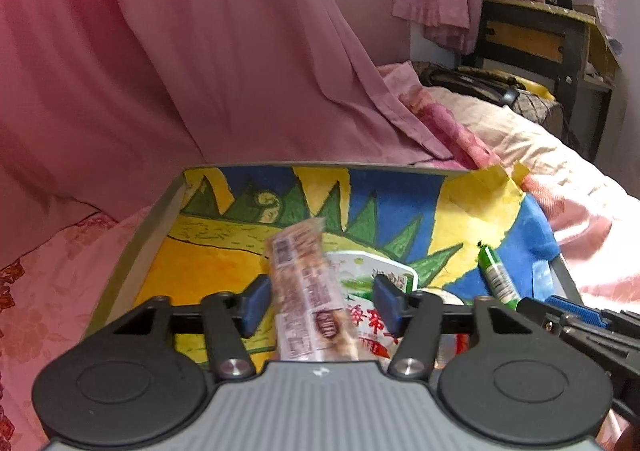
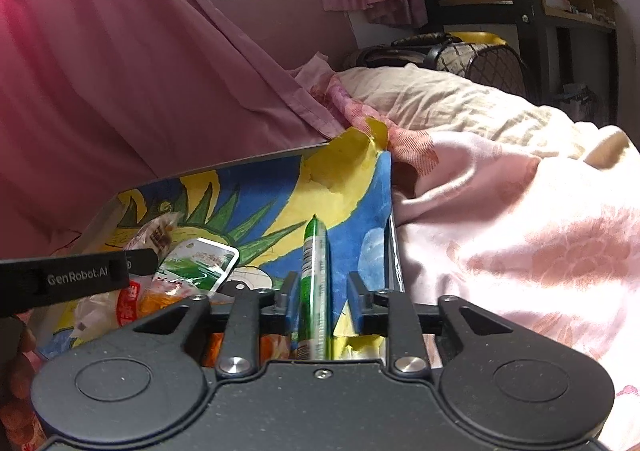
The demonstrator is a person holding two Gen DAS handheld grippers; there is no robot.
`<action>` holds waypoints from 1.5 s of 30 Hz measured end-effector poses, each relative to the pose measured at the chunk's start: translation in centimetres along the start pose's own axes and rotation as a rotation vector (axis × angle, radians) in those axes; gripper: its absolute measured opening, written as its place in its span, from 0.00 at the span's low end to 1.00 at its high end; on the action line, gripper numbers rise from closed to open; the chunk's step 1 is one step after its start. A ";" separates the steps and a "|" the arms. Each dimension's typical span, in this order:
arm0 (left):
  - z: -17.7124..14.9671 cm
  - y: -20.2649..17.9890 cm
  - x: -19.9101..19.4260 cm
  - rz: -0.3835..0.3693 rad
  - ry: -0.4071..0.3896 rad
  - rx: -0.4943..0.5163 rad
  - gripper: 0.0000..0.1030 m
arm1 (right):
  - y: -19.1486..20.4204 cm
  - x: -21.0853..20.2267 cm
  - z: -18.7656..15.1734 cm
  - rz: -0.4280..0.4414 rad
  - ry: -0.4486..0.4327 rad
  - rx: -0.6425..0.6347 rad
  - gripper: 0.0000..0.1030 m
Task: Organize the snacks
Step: 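Carry both items into the cartoon tray and open both tools to release them, then move both tools back toward the blue tube and rice-cracker pack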
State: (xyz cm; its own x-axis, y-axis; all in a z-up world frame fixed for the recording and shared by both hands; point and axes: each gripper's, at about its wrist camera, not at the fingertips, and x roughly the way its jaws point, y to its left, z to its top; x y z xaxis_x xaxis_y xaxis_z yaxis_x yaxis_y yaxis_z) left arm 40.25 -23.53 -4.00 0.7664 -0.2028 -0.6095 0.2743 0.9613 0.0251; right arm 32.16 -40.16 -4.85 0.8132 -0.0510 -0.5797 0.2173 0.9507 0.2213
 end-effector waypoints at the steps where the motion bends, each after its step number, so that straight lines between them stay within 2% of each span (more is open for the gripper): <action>1: 0.1 0.1 -0.2 -0.002 -0.006 -0.008 0.69 | 0.1 -0.2 0.1 -0.004 -0.009 -0.007 0.33; 3: 0.4 0.3 -1.0 -0.002 -0.026 -0.019 0.75 | 0.4 -0.8 0.3 -0.002 -0.030 -0.017 0.38; 8: 1.2 0.8 -4.1 0.005 -0.105 -0.052 0.96 | 0.9 -3.2 1.3 0.008 -0.119 -0.031 0.60; 10: 1.5 1.3 -5.7 0.020 -0.139 -0.089 0.99 | 1.2 -4.3 1.9 0.014 -0.156 -0.046 0.64; 14: 2.1 2.9 -8.8 0.030 -0.189 -0.151 1.00 | 1.7 -7.1 3.1 0.023 -0.237 -0.060 0.75; 20: 2.4 4.4 -13.5 0.060 -0.235 -0.158 1.00 | 2.3 -11.9 3.8 0.044 -0.321 -0.069 0.81; 24: 1.4 4.9 -16.9 0.059 -0.255 -0.157 1.00 | 3.1 -15.3 3.6 0.090 -0.357 -0.067 0.85; 30: -1.1 6.1 -21.9 0.081 -0.291 -0.175 1.00 | 5.7 -21.0 1.8 0.134 -0.430 -0.155 0.95; 34: -2.6 7.4 -24.1 0.087 -0.289 -0.203 1.00 | 6.9 -23.6 0.4 0.158 -0.441 -0.178 0.99; 45: -6.5 9.3 -28.6 0.092 -0.291 -0.157 1.00 | 9.1 -27.7 -4.4 0.165 -0.412 -0.226 0.99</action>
State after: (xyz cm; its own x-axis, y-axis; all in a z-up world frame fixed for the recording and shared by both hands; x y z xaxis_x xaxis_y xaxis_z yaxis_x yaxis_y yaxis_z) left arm 17.09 -7.54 8.54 0.9235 -0.1367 -0.3585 0.1208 0.9904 -0.0666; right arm 9.20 -28.71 9.77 0.9826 0.0322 -0.1829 -0.0174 0.9965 0.0818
